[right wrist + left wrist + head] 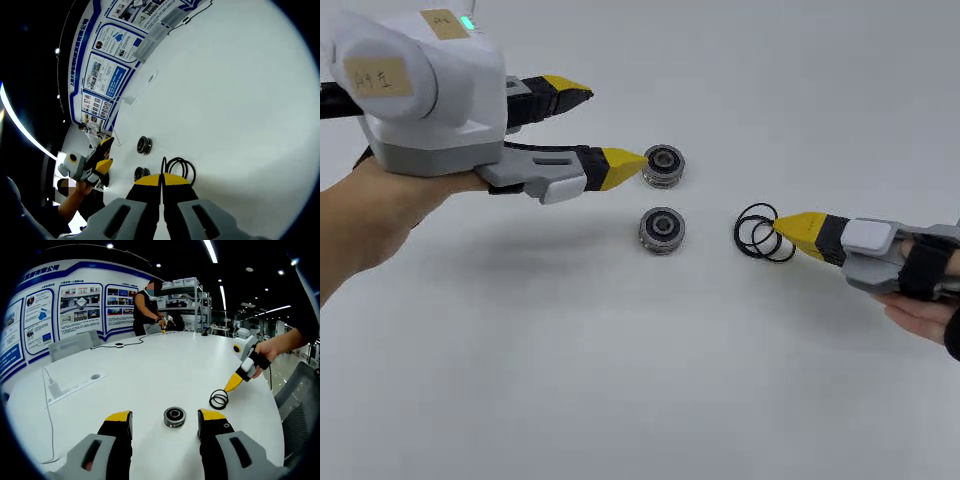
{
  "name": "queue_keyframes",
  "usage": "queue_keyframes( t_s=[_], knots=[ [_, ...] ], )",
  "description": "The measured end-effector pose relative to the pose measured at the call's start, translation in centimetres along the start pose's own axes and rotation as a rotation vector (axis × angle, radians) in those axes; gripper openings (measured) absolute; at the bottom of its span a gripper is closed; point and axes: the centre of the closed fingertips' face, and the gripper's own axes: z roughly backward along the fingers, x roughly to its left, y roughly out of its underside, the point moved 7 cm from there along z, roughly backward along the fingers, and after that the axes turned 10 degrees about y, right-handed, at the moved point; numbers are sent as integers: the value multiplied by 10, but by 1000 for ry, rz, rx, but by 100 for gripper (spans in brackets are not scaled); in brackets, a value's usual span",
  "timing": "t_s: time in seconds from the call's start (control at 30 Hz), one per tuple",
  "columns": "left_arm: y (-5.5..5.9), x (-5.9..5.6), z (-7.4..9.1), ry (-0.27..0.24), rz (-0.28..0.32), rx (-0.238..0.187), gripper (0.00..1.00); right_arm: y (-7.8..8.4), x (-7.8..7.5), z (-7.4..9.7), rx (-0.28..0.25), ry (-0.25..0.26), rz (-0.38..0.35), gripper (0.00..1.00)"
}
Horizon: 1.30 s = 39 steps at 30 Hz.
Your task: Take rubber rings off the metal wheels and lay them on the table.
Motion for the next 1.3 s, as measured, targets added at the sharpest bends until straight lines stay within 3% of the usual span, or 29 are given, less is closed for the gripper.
queue_keyframes(
  t_s=[0.2,0.33,0.53,0.63,0.8,1.1,1.2,1.3],
  knots=[
    [-1,-2,0,2,5,-4,54,0,-5,0,-7,72,33,2],
    [-3,-3,1,2,6,-8,54,2,-5,1,5,127,97,10],
    [-3,-4,7,-4,7,-7,55,-1,-6,7,-27,165,141,11],
    [-4,-5,12,-14,14,-16,55,-6,-2,10,-74,162,188,15],
    [-7,-8,25,-32,32,-59,58,-15,11,19,-229,142,414,24],
    [-5,-19,65,-100,51,-102,64,-7,33,37,-366,128,619,37],
    [-3,-27,79,-129,66,-117,71,-1,37,44,-390,131,679,44],
    [1,-37,92,-143,57,-103,78,6,42,50,-403,130,714,49]
  ],
)
